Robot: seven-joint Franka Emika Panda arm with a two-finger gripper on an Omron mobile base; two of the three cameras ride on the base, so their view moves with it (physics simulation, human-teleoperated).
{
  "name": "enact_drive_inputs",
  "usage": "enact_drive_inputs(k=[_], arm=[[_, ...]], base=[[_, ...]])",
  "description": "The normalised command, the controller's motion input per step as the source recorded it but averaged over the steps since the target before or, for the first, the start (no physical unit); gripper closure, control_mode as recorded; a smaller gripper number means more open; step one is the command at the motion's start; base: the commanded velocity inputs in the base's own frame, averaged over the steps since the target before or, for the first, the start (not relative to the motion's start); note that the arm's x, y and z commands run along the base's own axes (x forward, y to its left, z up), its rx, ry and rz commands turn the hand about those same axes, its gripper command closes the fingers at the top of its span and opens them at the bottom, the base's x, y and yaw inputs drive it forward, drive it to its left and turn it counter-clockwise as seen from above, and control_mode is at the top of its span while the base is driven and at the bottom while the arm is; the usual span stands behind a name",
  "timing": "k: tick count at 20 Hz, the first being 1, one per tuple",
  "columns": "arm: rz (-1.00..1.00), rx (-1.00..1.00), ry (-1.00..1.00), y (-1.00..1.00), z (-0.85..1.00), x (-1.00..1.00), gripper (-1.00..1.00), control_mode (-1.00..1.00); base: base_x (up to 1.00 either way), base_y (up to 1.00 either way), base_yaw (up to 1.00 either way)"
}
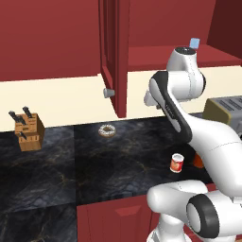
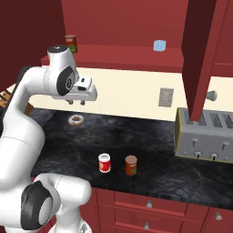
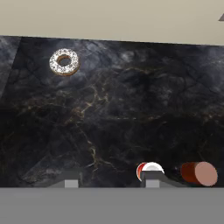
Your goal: Pick the cans from the counter and place them in their designated side in the cabinet.
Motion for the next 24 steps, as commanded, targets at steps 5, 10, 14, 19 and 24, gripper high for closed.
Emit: enact_drive_inputs(k=[5, 10, 14, 19, 24], arm=[[-0.01, 0.0, 0.0, 0.0, -0.01, -0.05, -1.0, -1.0], [-0.02, 0.0, 0.0, 0.0, -0.08, -0.11, -1.0, -1.0], [-0.02, 0.0, 0.02, -0.01, -0.13, -0.04, -1.0, -1.0], [0.0, 0.0, 0.01, -0.02, -0.16, -0.01, -1.0, -1.0], [0.0, 0.0, 0.0, -0.03, -0.1, -0.01, -1.0, -1.0]], base=[[0.0, 0.0, 0.0], [0.0, 0.0, 0.0], [0.0, 0.0, 0.0], [0.0, 0.0, 0.0], [0.0, 0.0, 0.0]])
